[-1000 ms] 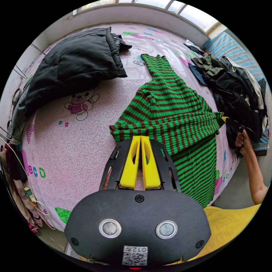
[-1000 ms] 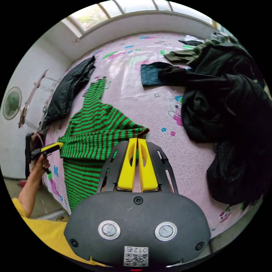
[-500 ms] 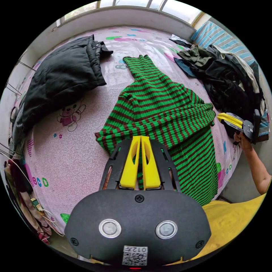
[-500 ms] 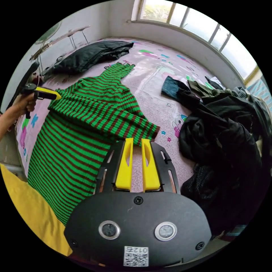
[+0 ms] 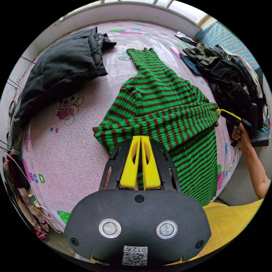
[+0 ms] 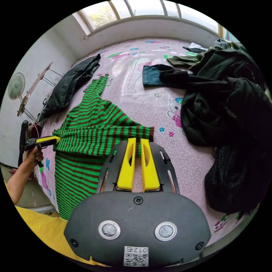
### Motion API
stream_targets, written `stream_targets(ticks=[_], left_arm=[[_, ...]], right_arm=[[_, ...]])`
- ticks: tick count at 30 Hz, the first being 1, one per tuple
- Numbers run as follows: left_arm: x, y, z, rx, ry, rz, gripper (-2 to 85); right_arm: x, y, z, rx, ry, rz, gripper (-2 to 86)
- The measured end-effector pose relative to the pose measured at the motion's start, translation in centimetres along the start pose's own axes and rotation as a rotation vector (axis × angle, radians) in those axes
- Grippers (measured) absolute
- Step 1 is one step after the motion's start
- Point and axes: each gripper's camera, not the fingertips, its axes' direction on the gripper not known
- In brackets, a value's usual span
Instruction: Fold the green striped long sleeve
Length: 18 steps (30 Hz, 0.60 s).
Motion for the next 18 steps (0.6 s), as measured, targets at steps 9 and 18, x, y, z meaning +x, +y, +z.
stream_targets(ticks=[9, 18], left_arm=[[-2.4, -8.8, -1.9, 0.122, 0.047, -0.032, -0.1], [-7.0, -18.8, 1.7, 0.091, 0.178, -0.167, 1.6]], right_arm=[[-2.7, -12.0, 3.6, -0.013, -0.207, -0.098, 2.3], [-4.4, -22.8, 10.2, -0.071, -0.244, -0.159, 5.4]])
